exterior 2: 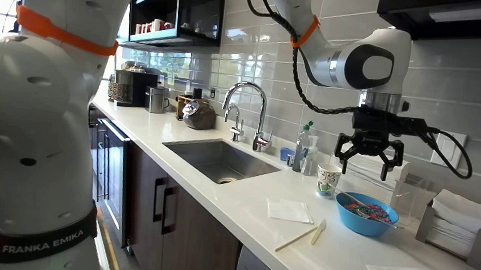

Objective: Put a spoonful of the blue bowl's contents into the cup

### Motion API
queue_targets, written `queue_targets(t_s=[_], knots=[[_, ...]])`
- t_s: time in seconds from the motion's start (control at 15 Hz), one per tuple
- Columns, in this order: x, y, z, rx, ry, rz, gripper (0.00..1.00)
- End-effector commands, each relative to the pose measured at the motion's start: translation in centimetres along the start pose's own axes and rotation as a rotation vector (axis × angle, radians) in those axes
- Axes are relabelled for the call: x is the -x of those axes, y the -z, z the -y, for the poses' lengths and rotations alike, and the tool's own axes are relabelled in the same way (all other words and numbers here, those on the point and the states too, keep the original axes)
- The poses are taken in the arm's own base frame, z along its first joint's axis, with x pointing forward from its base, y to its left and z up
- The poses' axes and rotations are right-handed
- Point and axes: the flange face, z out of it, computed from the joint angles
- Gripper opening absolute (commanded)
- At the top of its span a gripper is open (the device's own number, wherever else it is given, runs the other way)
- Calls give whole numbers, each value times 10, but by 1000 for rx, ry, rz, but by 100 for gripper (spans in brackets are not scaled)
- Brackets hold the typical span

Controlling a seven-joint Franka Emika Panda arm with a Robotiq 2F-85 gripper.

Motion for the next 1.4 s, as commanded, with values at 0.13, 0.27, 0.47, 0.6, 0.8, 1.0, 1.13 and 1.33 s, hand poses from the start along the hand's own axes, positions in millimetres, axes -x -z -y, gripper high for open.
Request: queue_targets(t_s=[0.13,0.27,0.47,0.6,0.8,1.0,1.13,1.33], knots=[[-4,-37,-29,-25,124,-57,100],[-4,-47,-39,-21,163,-74,100],[-7,-62,-47,-9,206,-128,100],[-10,-72,-50,-8,216,-155,100],[-14,-85,-53,-8,209,-197,100],[-17,-98,-53,-13,196,-212,100],[-17,-104,-55,-11,188,-211,95],[-13,-113,-60,-5,175,-216,84]])
